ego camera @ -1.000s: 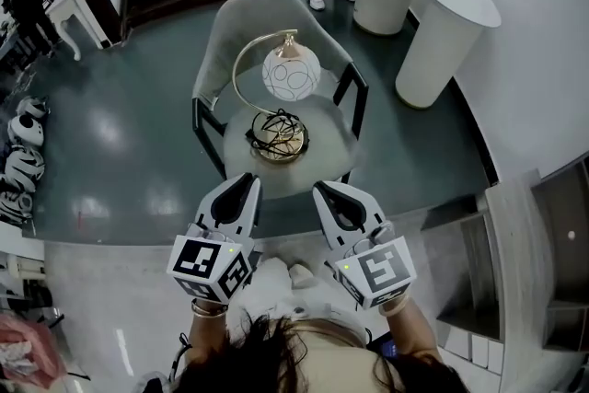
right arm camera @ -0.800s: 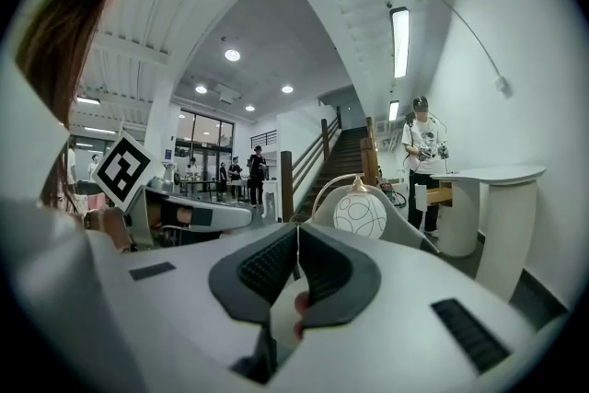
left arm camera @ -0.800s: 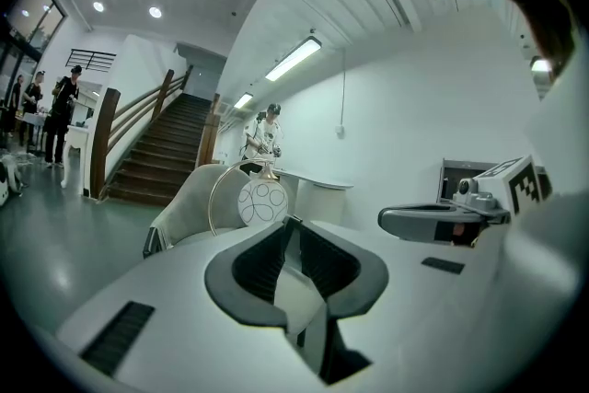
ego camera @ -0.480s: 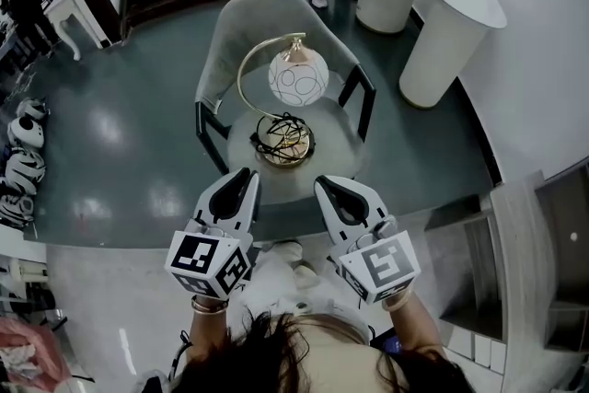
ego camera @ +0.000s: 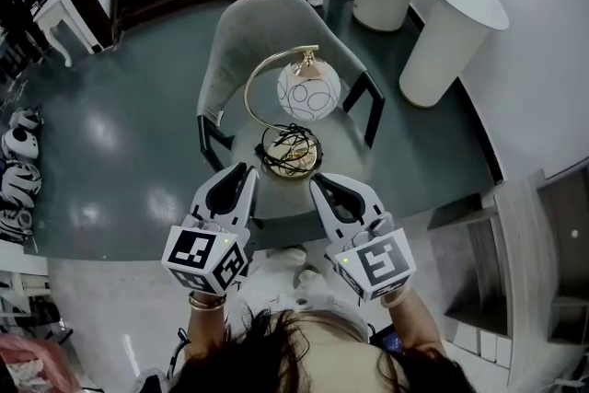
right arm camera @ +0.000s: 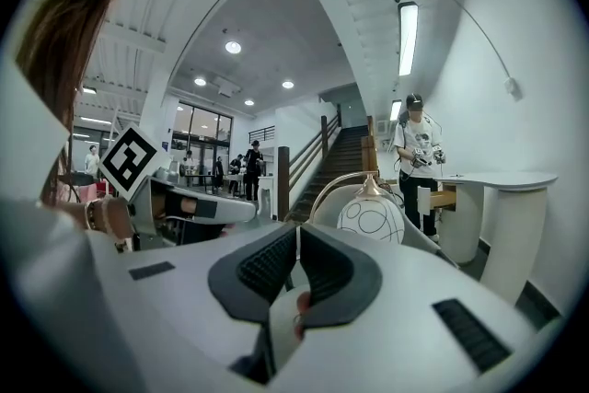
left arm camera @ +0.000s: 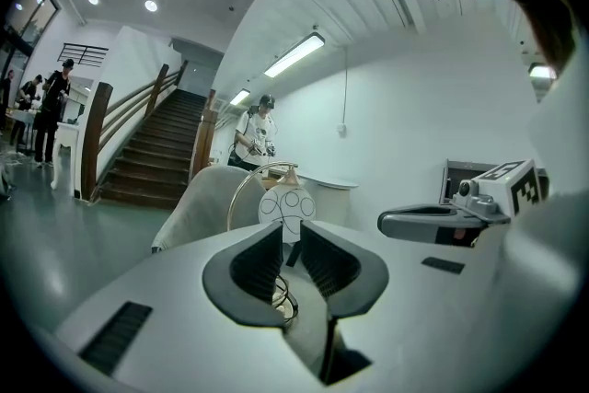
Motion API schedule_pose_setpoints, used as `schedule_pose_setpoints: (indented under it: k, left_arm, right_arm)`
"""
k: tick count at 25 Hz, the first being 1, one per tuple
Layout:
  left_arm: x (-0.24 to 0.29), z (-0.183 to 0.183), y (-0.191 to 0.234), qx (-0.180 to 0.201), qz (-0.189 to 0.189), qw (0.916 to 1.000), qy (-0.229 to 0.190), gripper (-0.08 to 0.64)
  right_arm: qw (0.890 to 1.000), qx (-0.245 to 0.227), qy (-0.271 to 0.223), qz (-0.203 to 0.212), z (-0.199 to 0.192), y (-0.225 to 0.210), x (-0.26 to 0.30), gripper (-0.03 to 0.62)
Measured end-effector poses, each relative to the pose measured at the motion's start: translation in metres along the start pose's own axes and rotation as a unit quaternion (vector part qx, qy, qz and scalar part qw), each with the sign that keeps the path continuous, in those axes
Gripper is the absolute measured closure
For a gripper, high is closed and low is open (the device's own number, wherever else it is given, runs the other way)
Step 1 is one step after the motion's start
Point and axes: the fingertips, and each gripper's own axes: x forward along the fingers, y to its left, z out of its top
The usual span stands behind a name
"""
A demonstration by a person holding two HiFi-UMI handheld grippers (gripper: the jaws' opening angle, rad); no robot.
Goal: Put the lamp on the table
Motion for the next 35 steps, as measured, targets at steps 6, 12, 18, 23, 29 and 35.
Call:
schedule_pose_setpoints:
  k: [6, 12, 18, 23, 29, 35]
  left_arm:
    - [0.017, 0.006, 0.026, -0.002, -0.01, 0.9999, 0.002, 0.512]
    - [0.032, 0.009, 0.044, 0.003, -0.023, 0.9997, 0.01, 0.502]
    - [0.048, 0.009, 0.063, 0.006, -0.034, 0.9993, 0.016, 0.495]
    - [0.061, 0.011, 0.077, 0.011, -0.044, 0.9988, 0.022, 0.492]
    - [0.075, 0.012, 0.086, 0.026, -0.067, 0.9968, 0.034, 0.488]
    - [0.092, 0.012, 0.09, 0.046, -0.1, 0.9925, 0.054, 0.471]
  right_arm:
    - [1.0, -0.005, 0.009, -0.017, -0.003, -0.006, 0.028, 0.566]
    - [0.999, -0.004, 0.025, -0.033, -0.009, -0.01, 0.052, 0.565]
    - [0.998, -0.016, 0.039, -0.039, -0.015, -0.012, 0.078, 0.565]
    - [0.998, -0.021, 0.053, -0.037, -0.02, -0.011, 0.098, 0.565]
    - [0.996, -0.048, 0.073, -0.031, -0.029, -0.009, 0.117, 0.563]
    - [0.995, -0.053, 0.085, -0.023, -0.038, -0.006, 0.141, 0.548]
